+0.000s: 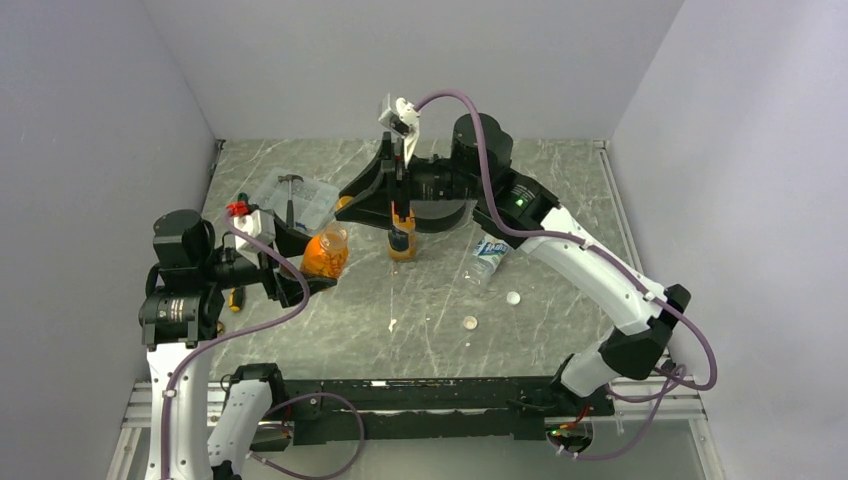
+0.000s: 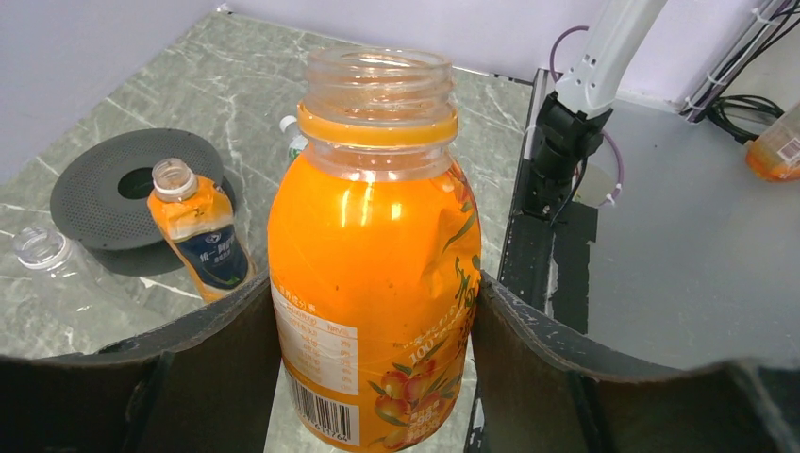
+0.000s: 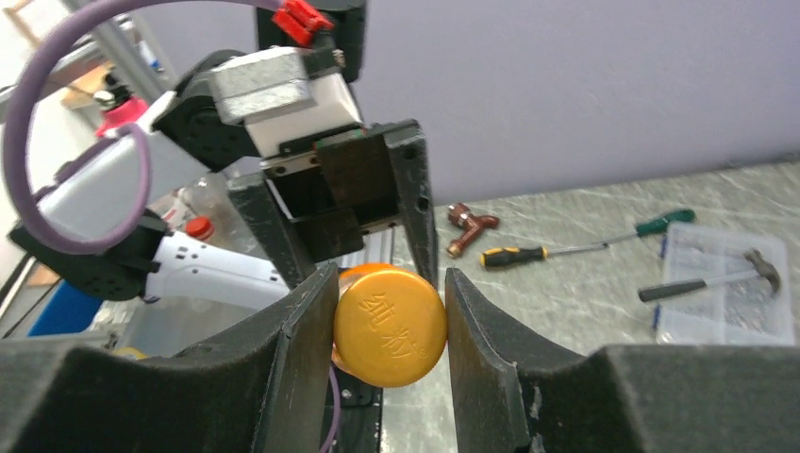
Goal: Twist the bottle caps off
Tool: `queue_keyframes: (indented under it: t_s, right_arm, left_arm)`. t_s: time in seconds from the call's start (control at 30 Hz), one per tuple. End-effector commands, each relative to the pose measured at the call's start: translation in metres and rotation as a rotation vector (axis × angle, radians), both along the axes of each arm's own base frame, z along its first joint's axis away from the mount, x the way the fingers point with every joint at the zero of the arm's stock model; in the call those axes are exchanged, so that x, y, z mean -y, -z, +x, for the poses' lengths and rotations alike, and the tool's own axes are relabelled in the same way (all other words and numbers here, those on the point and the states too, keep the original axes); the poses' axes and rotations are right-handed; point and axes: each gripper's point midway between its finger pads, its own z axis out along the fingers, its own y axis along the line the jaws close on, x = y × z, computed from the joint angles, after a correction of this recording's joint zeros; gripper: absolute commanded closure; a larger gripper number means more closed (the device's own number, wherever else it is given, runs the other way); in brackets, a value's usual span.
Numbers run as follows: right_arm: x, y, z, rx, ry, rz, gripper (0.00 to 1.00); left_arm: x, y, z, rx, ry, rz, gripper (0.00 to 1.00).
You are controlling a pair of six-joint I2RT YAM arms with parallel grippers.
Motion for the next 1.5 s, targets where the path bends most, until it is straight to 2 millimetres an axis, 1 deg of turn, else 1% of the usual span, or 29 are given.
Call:
queue_keyframes:
  t_s: [0.0,0.07,0.17,0.23,0.27,0.37,0.47,0.53,0.63,0.7,0.77,0.83,0.87,0.93,1.07,1.17,1.23,1.3,1.37,1.4,1.43,1.47]
  right_arm:
    - [0.025,-0.009,0.020,0.055,0.197,-0.008,0.79]
    - [0.035,0.009,0.030,0.034,0.284,-0.059,0.79]
    - [0.056,0.051,0.033,-0.009,0.382,-0.134,0.78]
    - [0.066,0.092,0.033,-0.056,0.430,-0.190,0.77]
    - [0.070,0.129,0.033,-0.105,0.448,-0.249,0.77]
    - [0.079,0.197,0.031,-0.186,0.526,-0.344,0.78]
    - [0.083,0.252,0.030,-0.190,0.617,-0.413,0.78]
    - [0.084,0.282,0.031,-0.166,0.671,-0.463,0.79]
    - [0.082,0.311,0.039,-0.159,0.731,-0.485,0.79]
    - [0.081,0.324,0.045,-0.160,0.764,-0.486,0.78]
    - [0.079,0.335,0.050,-0.162,0.786,-0.483,0.71]
    - [0.076,0.346,0.053,-0.159,0.801,-0.484,0.70]
    - [0.076,0.355,0.054,-0.155,0.814,-0.496,0.69]
    - [0.076,0.368,0.057,-0.149,0.841,-0.511,0.62]
    - [0.075,0.385,0.058,-0.160,0.862,-0.514,0.57]
    - [0.073,0.394,0.056,-0.177,0.856,-0.526,0.45]
    - [0.073,0.396,0.055,-0.184,0.857,-0.530,0.38]
    - [0.074,0.390,0.056,-0.185,0.863,-0.521,0.29]
    - [0.075,0.373,0.057,-0.176,0.871,-0.496,0.24]
    - [0.075,0.361,0.057,-0.169,0.870,-0.477,0.22]
    - [0.076,0.339,0.057,-0.158,0.867,-0.432,0.21]
    - [0.077,0.322,0.058,-0.144,0.866,-0.403,0.20]
  left_arm:
    - [-0.002,-0.006,0.000,0.081,-0.016,0.031,0.99]
    - [-0.005,-0.002,0.005,0.100,-0.053,0.052,0.99]
    - [-0.007,0.003,0.007,0.126,-0.071,0.074,0.99]
    - [-0.006,0.005,0.005,0.131,-0.061,0.073,1.00]
    - [-0.006,0.005,0.004,0.128,-0.056,0.070,0.99]
    - [-0.006,0.007,0.007,0.121,-0.061,0.070,1.00]
    - [-0.007,0.009,0.010,0.110,-0.069,0.075,1.00]
    - [-0.008,0.010,0.011,0.101,-0.076,0.077,1.00]
    - [-0.008,0.009,0.012,0.093,-0.083,0.076,1.00]
    - [-0.009,0.008,0.014,0.086,-0.089,0.074,1.00]
    - [-0.009,0.008,0.016,0.075,-0.092,0.073,1.00]
    - [-0.009,0.008,0.016,0.064,-0.093,0.072,1.00]
    - [-0.009,0.008,0.016,0.061,-0.093,0.070,1.00]
    - [-0.009,0.009,0.017,0.056,-0.092,0.066,1.00]
    - [-0.008,0.009,0.015,0.057,-0.087,0.062,1.00]
    - [-0.008,0.009,0.014,0.059,-0.085,0.066,1.00]
    - [-0.008,0.009,0.012,0.059,-0.080,0.067,1.00]
    - [-0.007,0.010,0.010,0.060,-0.074,0.067,1.00]
    - [-0.007,0.011,0.009,0.059,-0.074,0.066,1.00]
    - [-0.007,0.011,0.009,0.059,-0.072,0.065,1.00]
    - [-0.007,0.011,0.009,0.060,-0.073,0.063,1.00]
    - [-0.007,0.012,0.008,0.059,-0.071,0.062,1.00]
